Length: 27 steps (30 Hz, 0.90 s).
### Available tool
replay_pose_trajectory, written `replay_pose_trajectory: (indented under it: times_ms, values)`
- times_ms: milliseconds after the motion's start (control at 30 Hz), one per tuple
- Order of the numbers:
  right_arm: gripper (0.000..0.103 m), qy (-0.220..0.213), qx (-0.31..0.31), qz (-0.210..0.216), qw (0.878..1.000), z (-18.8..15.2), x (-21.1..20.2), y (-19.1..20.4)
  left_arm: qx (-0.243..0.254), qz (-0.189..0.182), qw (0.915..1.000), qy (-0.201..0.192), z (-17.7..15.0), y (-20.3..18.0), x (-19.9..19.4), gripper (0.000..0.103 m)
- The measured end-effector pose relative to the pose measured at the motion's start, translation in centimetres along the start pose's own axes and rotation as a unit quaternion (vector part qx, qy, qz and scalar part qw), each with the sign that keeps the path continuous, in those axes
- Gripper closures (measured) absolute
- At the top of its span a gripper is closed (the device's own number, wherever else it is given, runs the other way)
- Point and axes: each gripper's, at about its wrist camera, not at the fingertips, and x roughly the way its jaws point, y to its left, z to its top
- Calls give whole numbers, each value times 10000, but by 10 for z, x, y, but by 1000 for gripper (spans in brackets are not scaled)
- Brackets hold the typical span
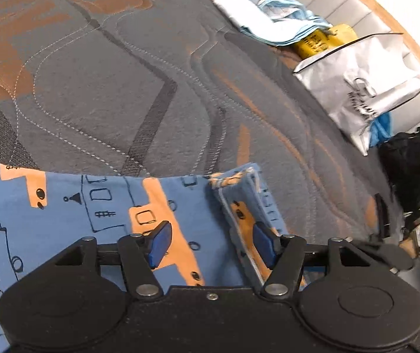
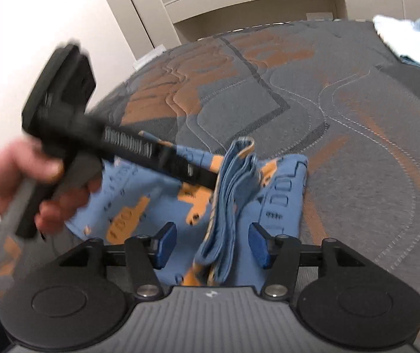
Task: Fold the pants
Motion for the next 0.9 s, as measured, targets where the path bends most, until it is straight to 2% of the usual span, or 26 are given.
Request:
replay_pose_trajectory:
  times_ms: [67,100,200,233,300,400,600,667,733,900]
  values:
    - [43,-73,-158,-134,9998,-7,2,9,74,33,10000,-53,-3,-1,-8,29]
    - [44,-93,-167,-140,9997,-9,4,13,105,51,9999,-36,-4,-2,-9,29]
    - [60,-38,-258,-314,9992,-13,15,23,250,153,9996,22,-3,-5,-7,29]
    - [61,-20,-267,-370,9990,-14,19,26,290,222,9993,46,-2,-7,-5,29]
    - [61,5,-311,-465,9984,-16,22,30,367,404,9985,74,1,-9,-1,29]
    - [57,-60,-567,-612,9965,-19,23,41,443,441,9980,105,3,-9,0,29]
    - [51,-17,-1733,-1134,9783,-30,34,75,476,582,9970,157,3,-6,-1,29]
    - [59,-28,-1937,-1274,9728,-32,36,78,634,642,9957,188,1,-10,0,29]
    - [86,-59,-1890,-1277,9736,-31,32,77,782,676,9944,208,-1,-14,0,29]
    - [90,-313,-1555,-1297,9788,-27,13,68,721,498,9958,257,-6,-12,1,29]
